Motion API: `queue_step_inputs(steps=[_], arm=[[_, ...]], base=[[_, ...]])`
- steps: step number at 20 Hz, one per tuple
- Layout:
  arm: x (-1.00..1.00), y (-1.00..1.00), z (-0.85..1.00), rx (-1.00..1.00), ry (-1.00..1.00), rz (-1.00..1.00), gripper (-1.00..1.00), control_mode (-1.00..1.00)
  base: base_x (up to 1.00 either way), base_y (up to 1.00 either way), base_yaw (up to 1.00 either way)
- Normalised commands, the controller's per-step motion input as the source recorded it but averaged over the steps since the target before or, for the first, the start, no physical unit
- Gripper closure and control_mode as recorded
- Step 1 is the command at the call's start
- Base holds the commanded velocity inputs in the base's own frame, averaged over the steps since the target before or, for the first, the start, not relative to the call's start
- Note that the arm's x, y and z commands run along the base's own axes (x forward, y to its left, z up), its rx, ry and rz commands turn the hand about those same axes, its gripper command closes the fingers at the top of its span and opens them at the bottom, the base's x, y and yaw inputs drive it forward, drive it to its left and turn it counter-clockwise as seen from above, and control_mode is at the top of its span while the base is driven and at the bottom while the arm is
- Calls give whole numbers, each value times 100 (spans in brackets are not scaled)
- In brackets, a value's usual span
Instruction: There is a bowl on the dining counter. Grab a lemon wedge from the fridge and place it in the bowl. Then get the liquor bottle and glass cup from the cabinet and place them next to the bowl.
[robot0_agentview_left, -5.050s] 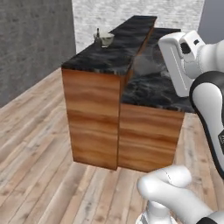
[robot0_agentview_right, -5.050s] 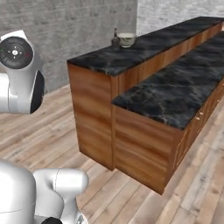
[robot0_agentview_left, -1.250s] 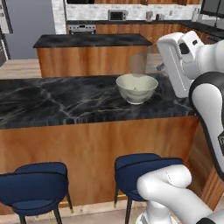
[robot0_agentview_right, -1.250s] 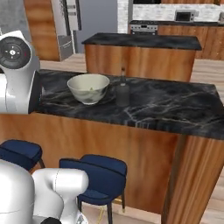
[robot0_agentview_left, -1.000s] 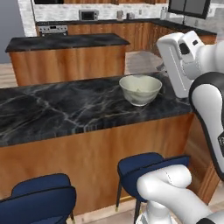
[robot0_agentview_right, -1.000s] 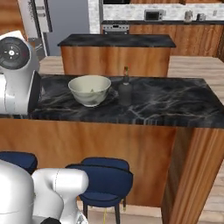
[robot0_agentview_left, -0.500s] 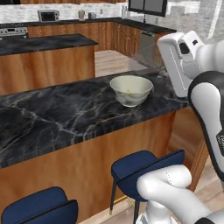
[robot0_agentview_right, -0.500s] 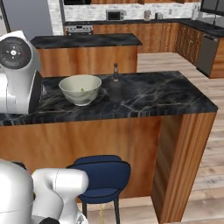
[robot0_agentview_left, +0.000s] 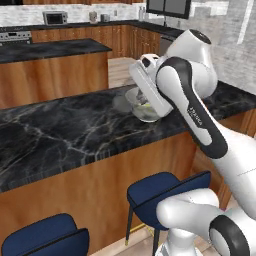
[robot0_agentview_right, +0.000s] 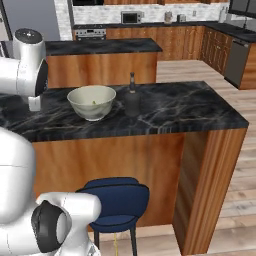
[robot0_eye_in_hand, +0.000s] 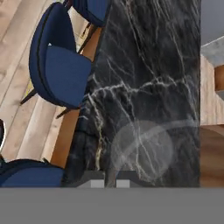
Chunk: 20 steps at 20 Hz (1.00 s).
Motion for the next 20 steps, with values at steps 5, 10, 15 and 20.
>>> queue_step_inputs(steps=[5, 10, 15, 20], arm=[[78, 59, -34, -7, 35, -1, 100, -100], [52, 14, -20, -10, 8, -1, 100, -100], [31, 0, -27, -26, 2, 0, 100, -100], [32, 11, -30, -21, 4, 0, 100, -100]], base=[[0, 0, 0], [0, 0, 0], [0, 0, 0], [0, 0, 0]])
